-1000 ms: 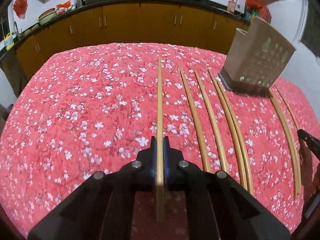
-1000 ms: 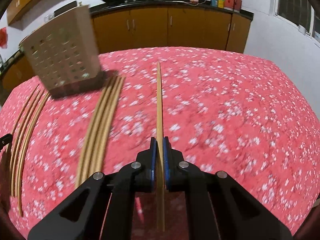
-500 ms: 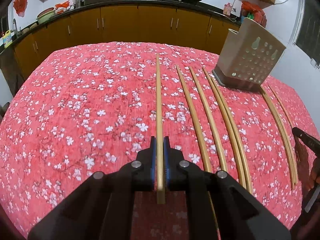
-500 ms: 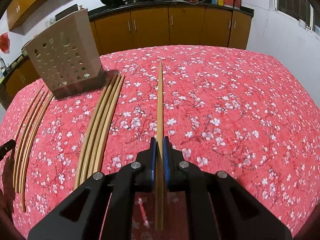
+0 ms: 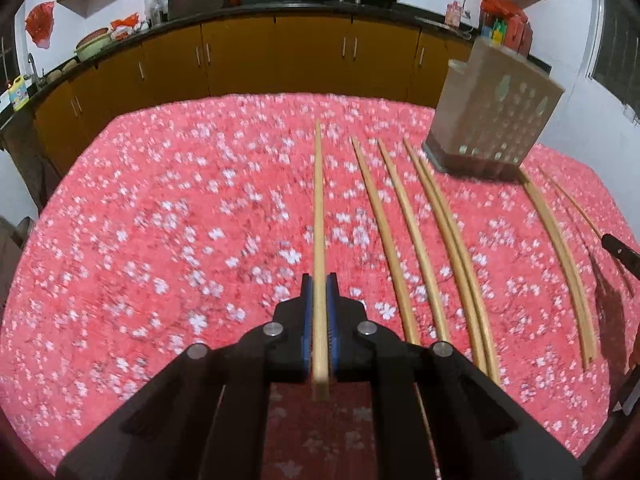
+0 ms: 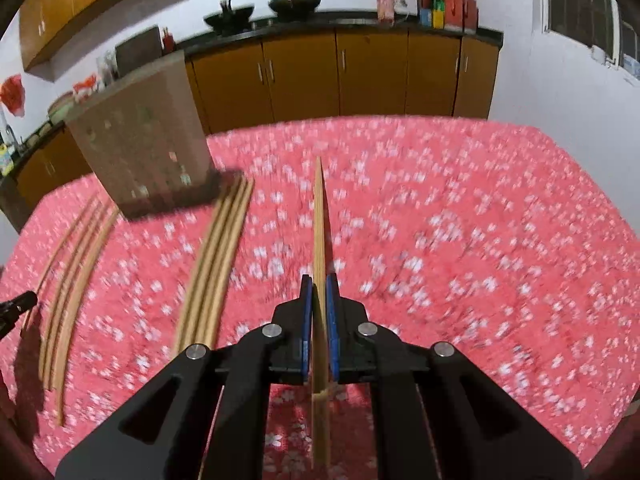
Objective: Organize utensils
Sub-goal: 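Lift the held chopstick upright with the left tool while the right tool lifts its own, then carry the left tool's chopstick over the holder while the right tool carries its own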
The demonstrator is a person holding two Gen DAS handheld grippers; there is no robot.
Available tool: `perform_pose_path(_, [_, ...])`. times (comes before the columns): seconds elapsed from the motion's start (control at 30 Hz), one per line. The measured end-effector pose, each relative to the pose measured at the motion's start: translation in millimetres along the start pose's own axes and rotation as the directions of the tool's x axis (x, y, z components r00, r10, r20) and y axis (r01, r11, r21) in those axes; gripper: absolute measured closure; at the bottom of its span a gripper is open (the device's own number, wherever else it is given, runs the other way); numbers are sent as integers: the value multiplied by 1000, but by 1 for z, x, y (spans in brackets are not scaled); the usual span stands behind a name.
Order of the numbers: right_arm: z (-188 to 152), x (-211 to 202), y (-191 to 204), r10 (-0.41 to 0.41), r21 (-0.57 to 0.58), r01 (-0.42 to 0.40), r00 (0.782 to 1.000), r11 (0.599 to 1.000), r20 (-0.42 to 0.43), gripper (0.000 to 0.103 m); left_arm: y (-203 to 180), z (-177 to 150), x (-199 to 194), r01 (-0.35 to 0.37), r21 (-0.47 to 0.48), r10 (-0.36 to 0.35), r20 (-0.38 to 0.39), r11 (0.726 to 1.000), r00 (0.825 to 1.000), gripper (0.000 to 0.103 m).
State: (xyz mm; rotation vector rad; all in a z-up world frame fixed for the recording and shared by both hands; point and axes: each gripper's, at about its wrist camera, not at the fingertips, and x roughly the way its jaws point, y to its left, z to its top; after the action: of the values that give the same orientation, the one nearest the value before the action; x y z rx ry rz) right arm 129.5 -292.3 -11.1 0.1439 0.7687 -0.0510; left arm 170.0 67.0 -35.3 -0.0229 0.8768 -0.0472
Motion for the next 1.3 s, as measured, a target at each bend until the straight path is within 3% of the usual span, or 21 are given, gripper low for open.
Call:
perform_pose_path(0.27, [25, -41, -6, 11, 13, -13, 991, 1000, 134, 95, 4, 25, -43, 14, -29, -11, 119, 999, 993, 95])
perform_pose_path(0.4, [35, -56, -8, 12, 26, -17, 980, 1000, 196, 95, 7, 39, -67, 32, -54, -20, 200, 998, 980, 95])
perform_pose_path(0.6, [51, -72, -11, 7, 45, -20, 961, 999, 278, 95, 13, 60, -101, 58, -95, -24, 323, 994, 946, 95])
perform_pose_path(0.8, [60, -77, -7, 2, 47, -17, 952, 999, 307, 95, 15, 75, -118, 54, -95, -15, 374, 994, 927, 95])
perform_pose_path(1.07, [72, -77, -1, 5, 28, -14, 947, 1000, 323, 95, 11, 92, -122, 43, -74, -11, 395, 996, 919, 95])
perform_pose_path(1.17, [97, -96, 1, 35, 44, -56, 921, 997, 388, 95, 7, 107, -134, 50, -62, -19, 429, 997, 903, 95])
perform_pose_path(1.27, [123, -119, 6, 82, 50, -120, 877, 991, 473, 95, -2, 128, -157, 72, -47, -39, 496, 996, 867, 95])
perform_pose_path(1.3, [129, -125, 9, 94, 49, -135, 865, 990, 493, 95, -7, 137, -168, 87, -42, -52, 528, 995, 848, 95])
